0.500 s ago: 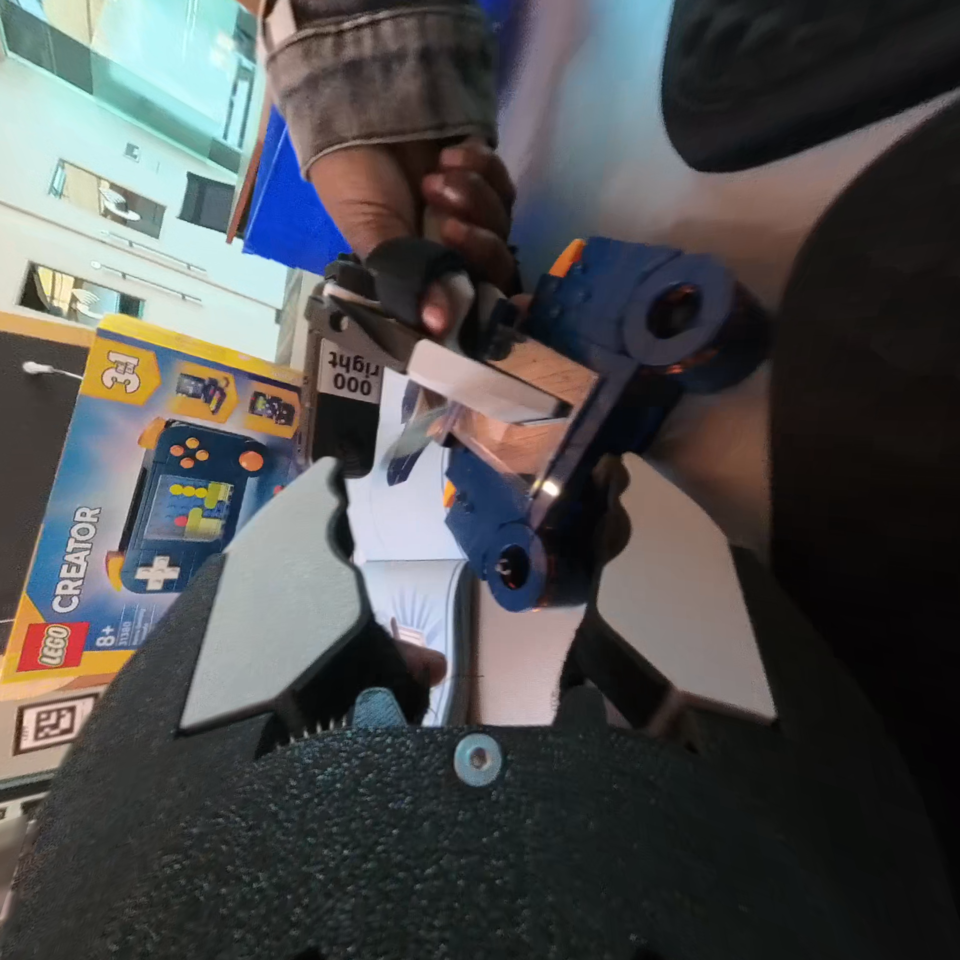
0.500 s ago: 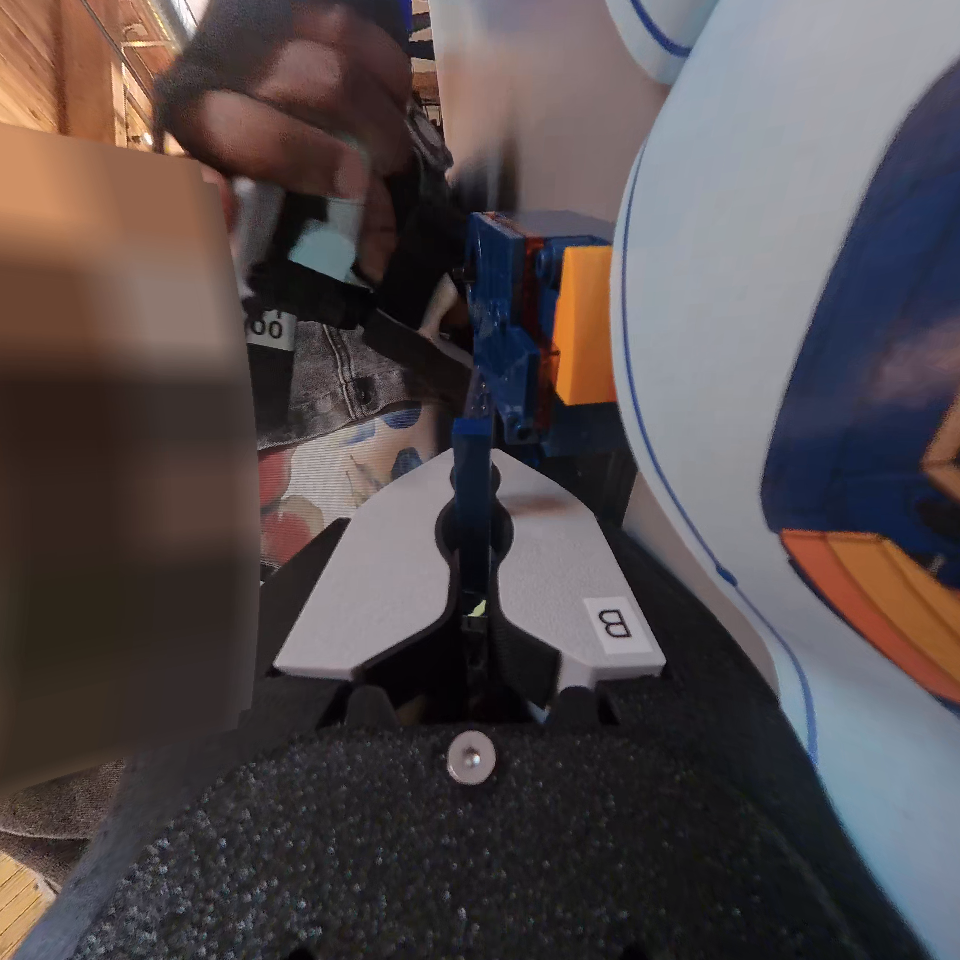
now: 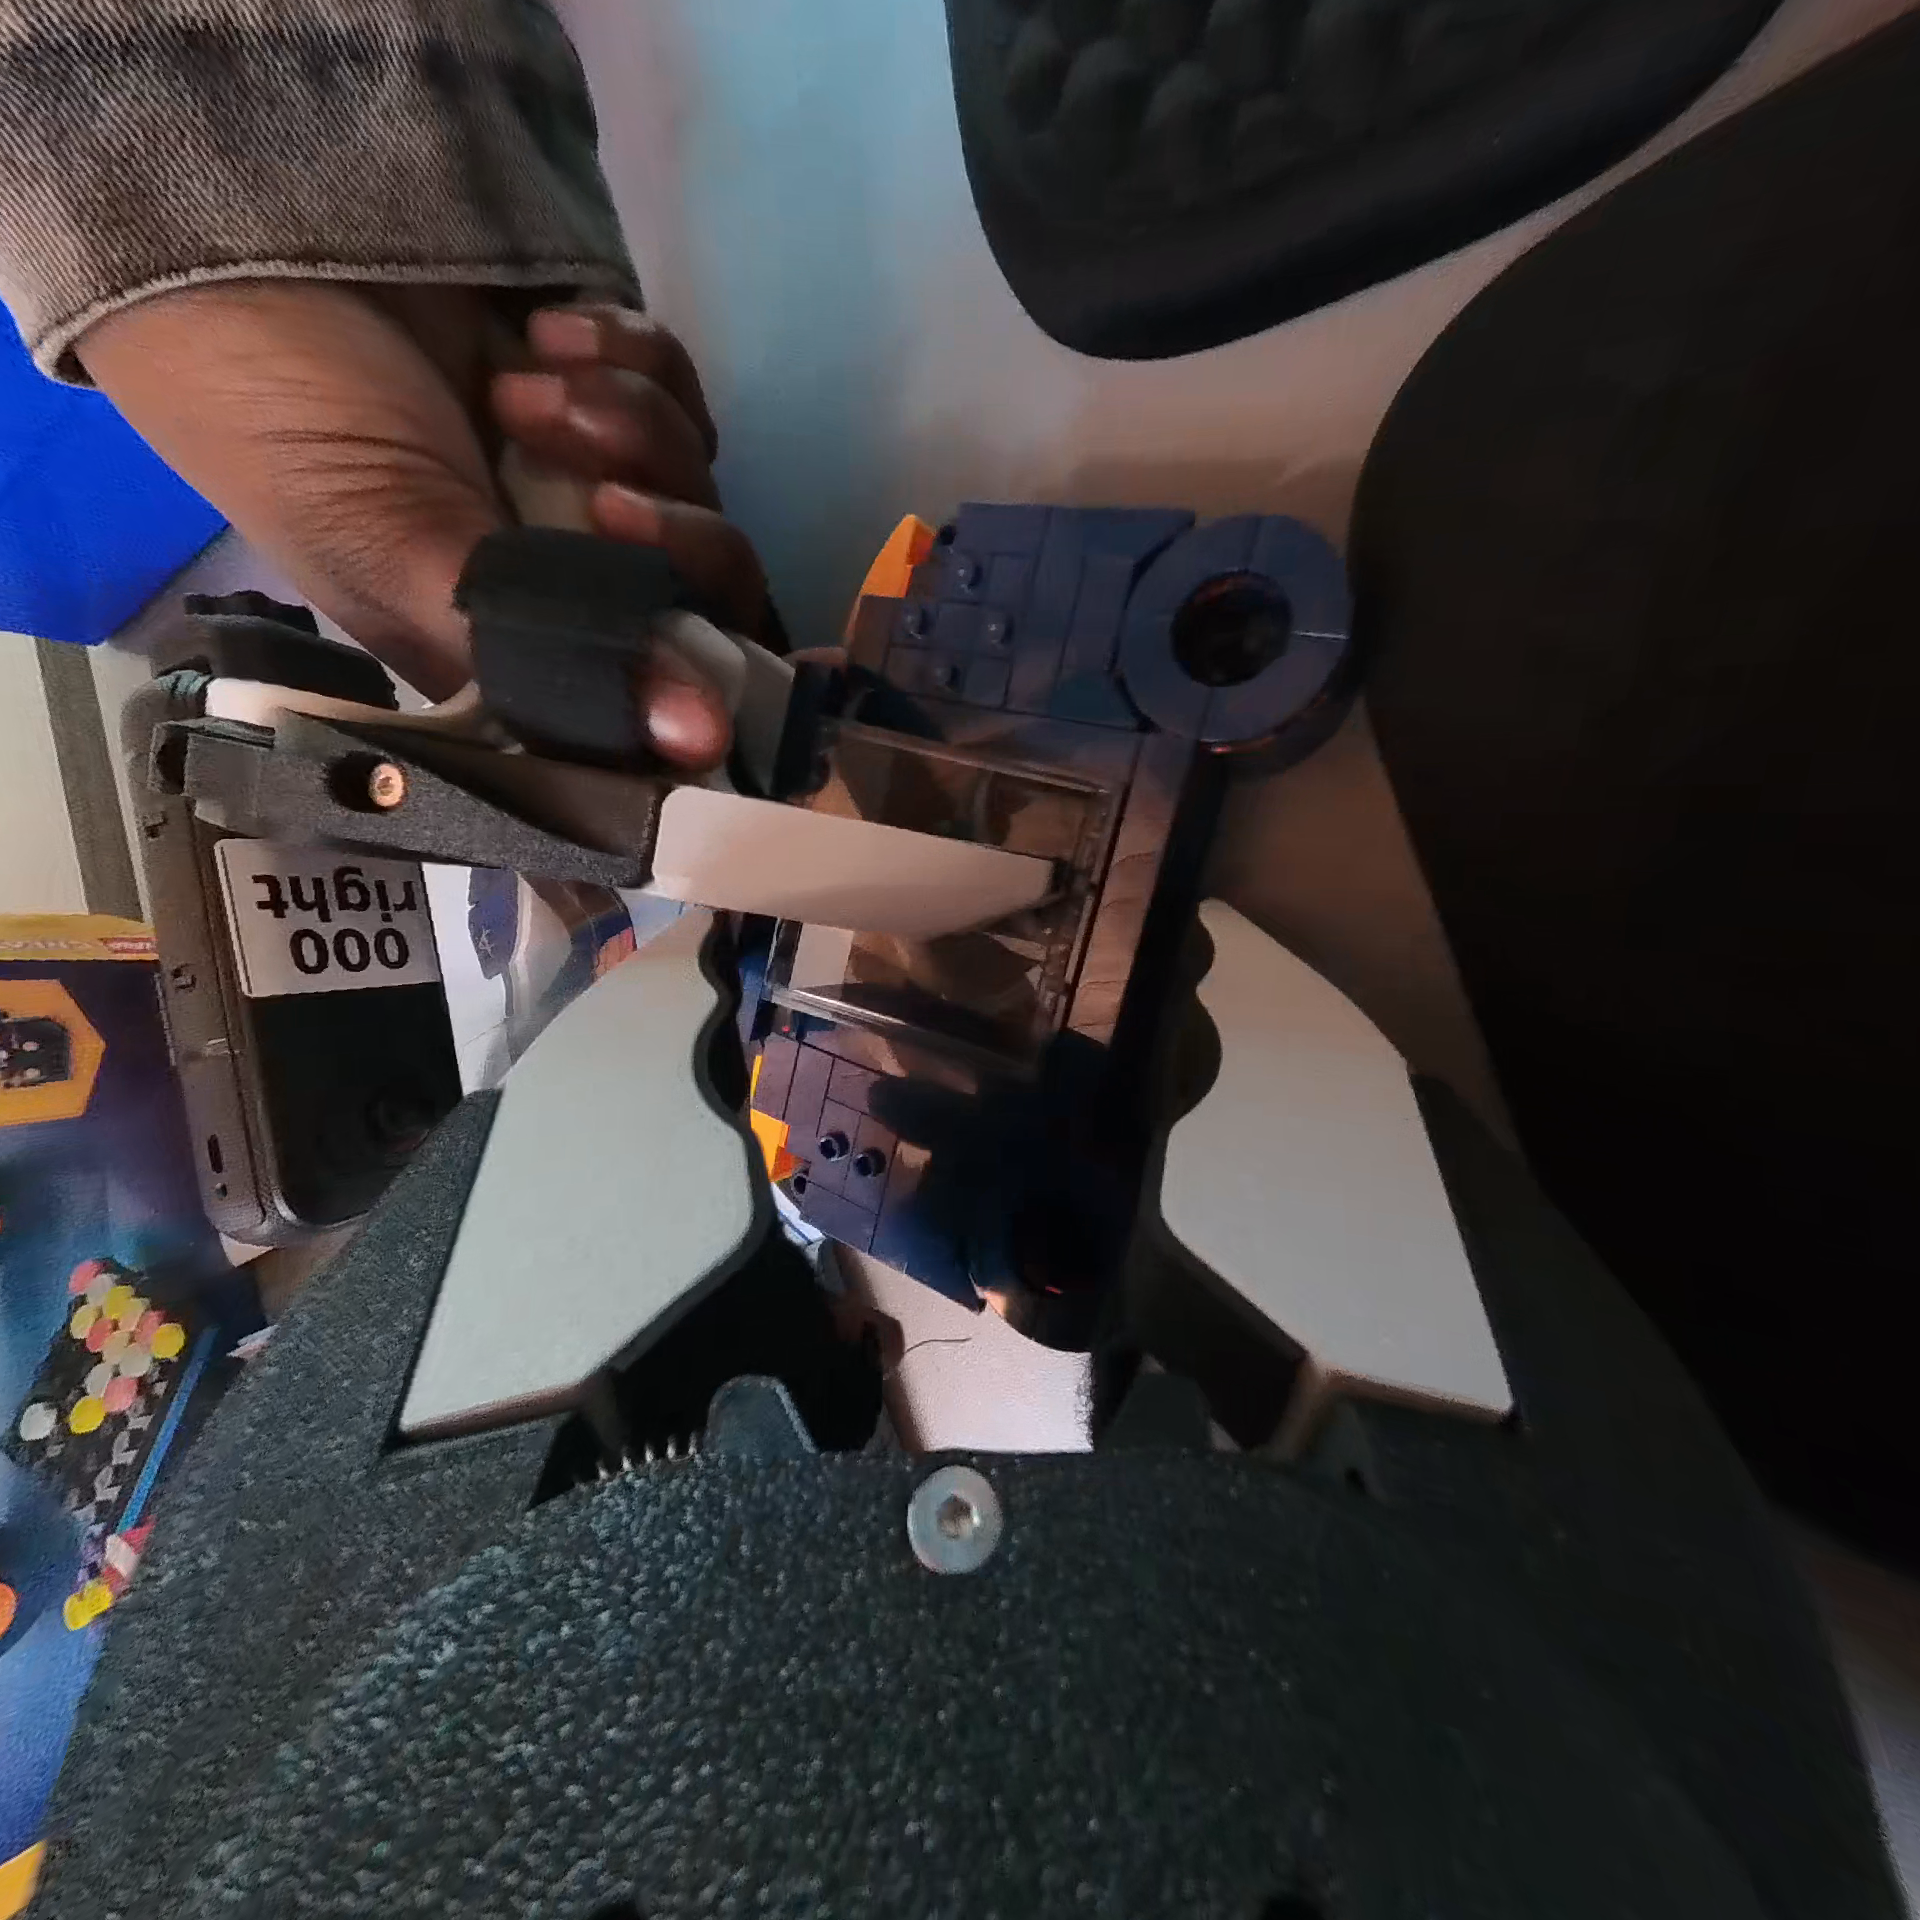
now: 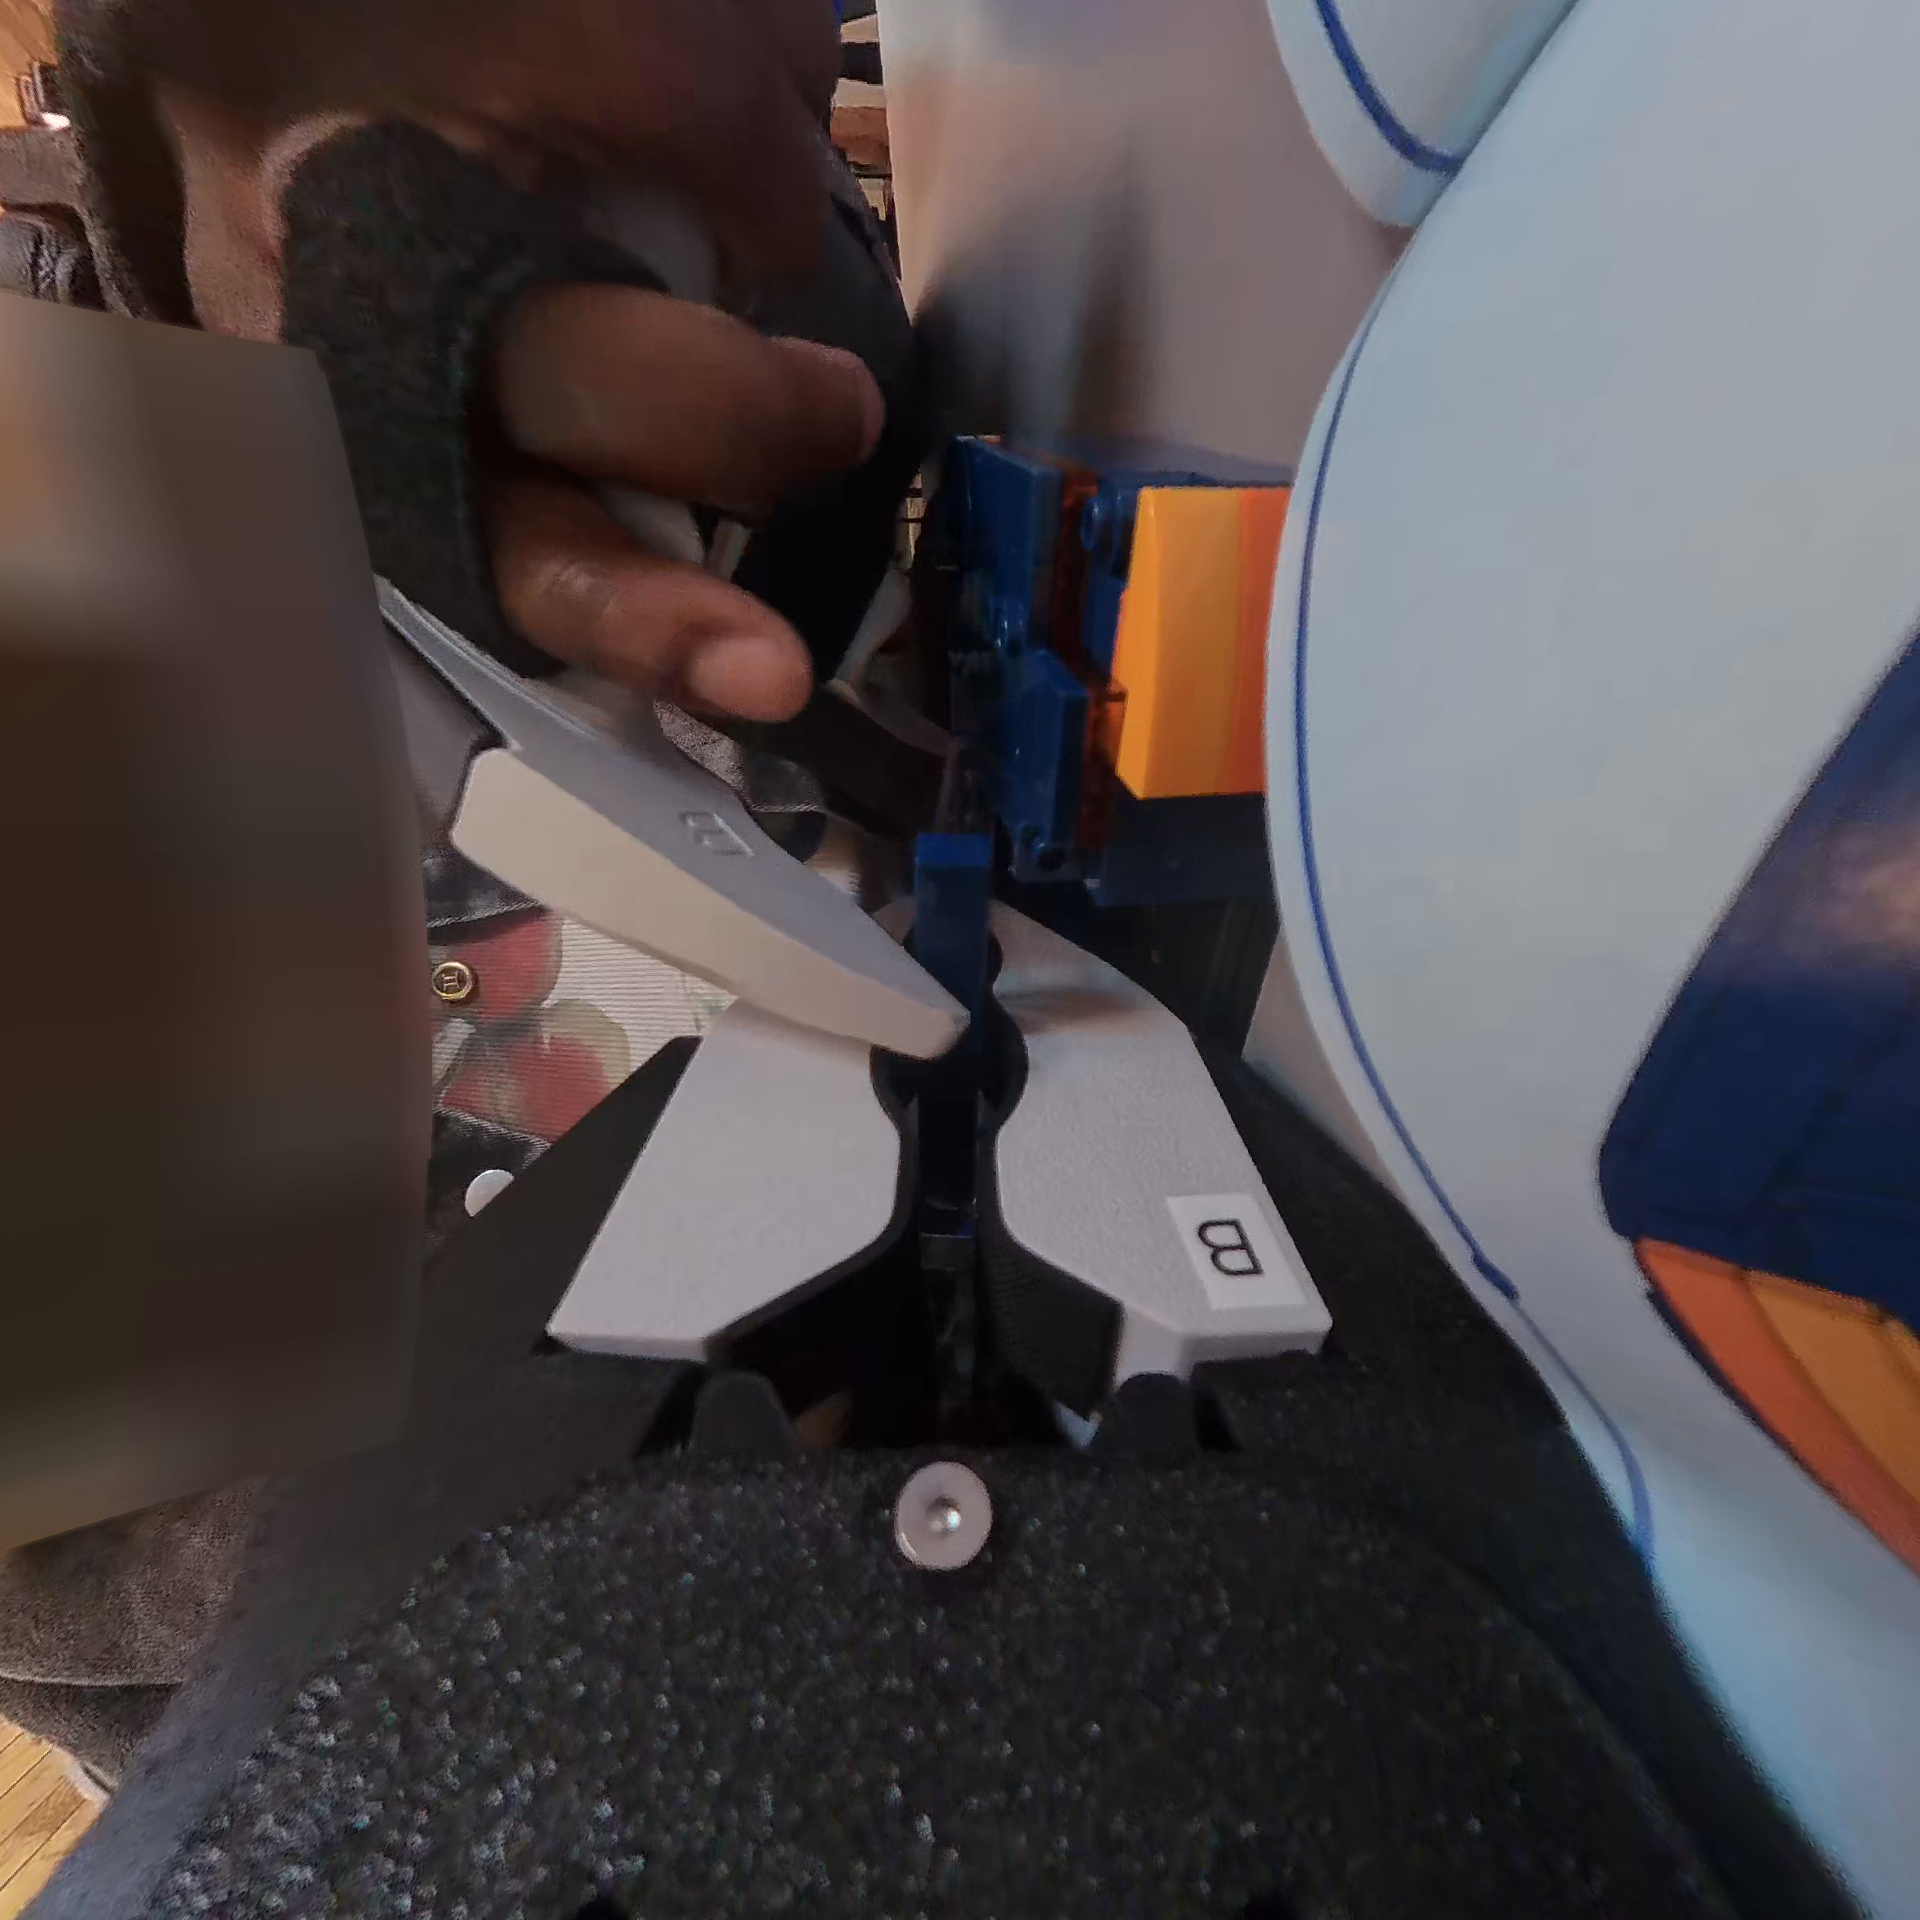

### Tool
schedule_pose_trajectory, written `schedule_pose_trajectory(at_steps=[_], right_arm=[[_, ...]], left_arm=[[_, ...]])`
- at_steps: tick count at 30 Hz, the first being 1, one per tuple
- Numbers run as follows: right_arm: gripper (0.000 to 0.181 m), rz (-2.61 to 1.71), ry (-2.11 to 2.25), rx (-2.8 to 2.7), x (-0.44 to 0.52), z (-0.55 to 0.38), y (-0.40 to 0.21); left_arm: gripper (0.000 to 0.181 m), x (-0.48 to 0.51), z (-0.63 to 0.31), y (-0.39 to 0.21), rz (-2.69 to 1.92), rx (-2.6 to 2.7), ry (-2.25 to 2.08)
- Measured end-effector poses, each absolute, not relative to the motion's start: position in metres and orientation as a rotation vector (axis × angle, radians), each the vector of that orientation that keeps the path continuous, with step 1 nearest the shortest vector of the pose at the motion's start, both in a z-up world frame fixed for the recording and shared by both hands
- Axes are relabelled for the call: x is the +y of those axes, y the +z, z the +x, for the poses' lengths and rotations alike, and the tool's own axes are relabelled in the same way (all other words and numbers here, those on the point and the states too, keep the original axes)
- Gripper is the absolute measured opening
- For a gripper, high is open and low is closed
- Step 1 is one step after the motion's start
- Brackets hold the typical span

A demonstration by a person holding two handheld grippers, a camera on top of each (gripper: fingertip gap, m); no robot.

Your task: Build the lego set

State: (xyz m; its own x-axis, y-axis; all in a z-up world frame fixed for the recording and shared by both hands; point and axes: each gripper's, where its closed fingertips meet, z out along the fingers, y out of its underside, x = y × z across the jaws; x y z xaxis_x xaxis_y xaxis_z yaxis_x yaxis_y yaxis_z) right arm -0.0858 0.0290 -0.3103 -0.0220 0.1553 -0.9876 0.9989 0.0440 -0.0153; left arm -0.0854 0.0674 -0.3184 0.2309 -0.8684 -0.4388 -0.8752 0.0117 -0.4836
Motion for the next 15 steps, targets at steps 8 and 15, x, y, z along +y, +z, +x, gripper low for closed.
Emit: schedule_pose_trajectory(at_steps=[8,15], right_arm=[[0.009,1.31,-1.115,1.389,0.029,-0.087,-0.312],[0.046,1.358,-1.191,1.356,0.032,-0.09,-0.3]], left_arm=[[0.079,0.065,-0.088,-0.32,-1.822,1.603,-0.029],[0.078,0.064,-0.09,-0.322,-1.827,1.603,-0.039]])
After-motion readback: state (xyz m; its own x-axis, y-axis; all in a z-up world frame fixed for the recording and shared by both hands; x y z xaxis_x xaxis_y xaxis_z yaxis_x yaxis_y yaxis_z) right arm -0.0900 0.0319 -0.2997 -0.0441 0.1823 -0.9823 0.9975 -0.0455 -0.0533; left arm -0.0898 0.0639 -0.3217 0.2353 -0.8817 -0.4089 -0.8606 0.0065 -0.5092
